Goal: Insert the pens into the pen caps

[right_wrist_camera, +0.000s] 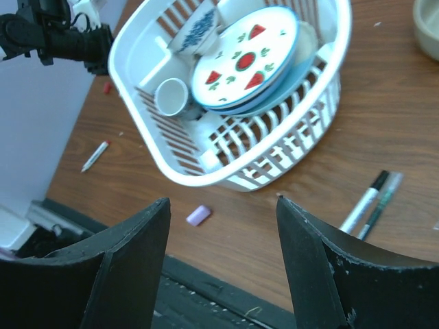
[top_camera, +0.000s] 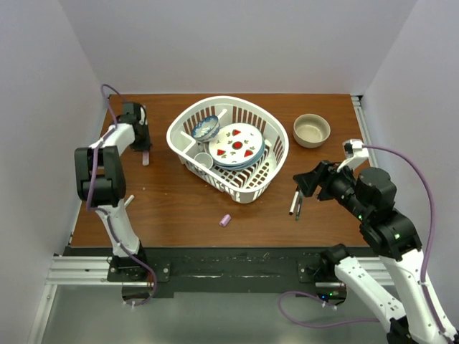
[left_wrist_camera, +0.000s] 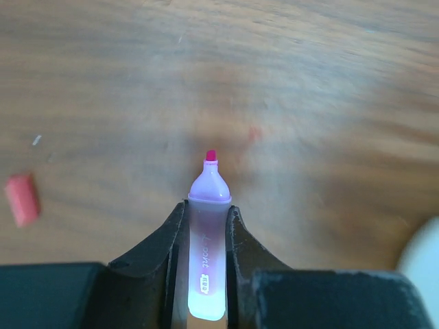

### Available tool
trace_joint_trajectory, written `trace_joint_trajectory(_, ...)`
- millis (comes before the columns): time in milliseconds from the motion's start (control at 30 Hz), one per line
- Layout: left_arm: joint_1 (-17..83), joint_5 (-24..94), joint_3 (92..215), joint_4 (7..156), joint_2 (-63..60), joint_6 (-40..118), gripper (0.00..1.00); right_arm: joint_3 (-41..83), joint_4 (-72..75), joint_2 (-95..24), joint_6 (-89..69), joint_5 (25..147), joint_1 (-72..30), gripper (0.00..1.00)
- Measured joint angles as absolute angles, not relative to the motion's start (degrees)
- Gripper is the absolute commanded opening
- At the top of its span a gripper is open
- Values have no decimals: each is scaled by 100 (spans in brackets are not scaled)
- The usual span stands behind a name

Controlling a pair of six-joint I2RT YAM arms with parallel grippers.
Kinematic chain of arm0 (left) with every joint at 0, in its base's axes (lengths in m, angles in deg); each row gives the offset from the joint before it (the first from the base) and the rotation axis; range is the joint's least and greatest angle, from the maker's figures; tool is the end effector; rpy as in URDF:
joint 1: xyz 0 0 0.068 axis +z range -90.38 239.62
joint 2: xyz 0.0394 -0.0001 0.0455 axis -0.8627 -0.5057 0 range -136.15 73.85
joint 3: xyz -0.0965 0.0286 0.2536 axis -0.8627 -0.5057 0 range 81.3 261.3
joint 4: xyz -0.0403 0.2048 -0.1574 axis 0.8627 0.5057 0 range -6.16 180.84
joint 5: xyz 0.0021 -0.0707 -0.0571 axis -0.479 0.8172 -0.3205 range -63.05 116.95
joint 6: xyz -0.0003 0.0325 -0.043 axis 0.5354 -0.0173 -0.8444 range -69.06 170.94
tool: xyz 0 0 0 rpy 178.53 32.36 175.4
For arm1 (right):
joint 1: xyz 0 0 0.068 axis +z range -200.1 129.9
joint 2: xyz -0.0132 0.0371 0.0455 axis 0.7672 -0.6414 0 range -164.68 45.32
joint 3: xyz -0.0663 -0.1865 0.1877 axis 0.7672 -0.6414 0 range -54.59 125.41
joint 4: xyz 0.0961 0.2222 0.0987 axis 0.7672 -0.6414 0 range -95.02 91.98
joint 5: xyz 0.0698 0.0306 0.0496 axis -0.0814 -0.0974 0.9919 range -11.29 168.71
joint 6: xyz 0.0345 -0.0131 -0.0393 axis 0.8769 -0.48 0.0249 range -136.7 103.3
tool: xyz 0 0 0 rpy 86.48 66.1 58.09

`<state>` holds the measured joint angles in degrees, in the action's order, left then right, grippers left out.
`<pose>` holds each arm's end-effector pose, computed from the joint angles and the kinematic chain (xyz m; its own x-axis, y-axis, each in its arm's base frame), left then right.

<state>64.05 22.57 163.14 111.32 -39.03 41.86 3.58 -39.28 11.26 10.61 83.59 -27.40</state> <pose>0.4192 0.0353 0.1885 -0.8212 -0.2213 -0.5259 -0.2493 0.9683 -0.0181 0.0956 0.0434 0.3840 -0.4525 0.3063 -0.8375 -0.2836 0.8410 0.4608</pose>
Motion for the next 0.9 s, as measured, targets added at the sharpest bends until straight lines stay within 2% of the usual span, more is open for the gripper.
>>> trace_joint_trajectory(267,6322,2554,15604,10848,-1667,3635,0,452,-3091,142,1699,9028,-2734,67)
trace_joint_trajectory(367,6114,2768,15344,10608,-931,3434,0,467,-2647,-378,1944,8943,-2517,67)
trace_joint_trajectory(633,5539,3675,14638,10138,188,2583,0,1189,-1716,-2341,2127,7813,-159,65)
trace_joint_trajectory(900,5478,4418,14065,9631,903,1705,0,2688,-1086,-4421,2057,7137,816,62)
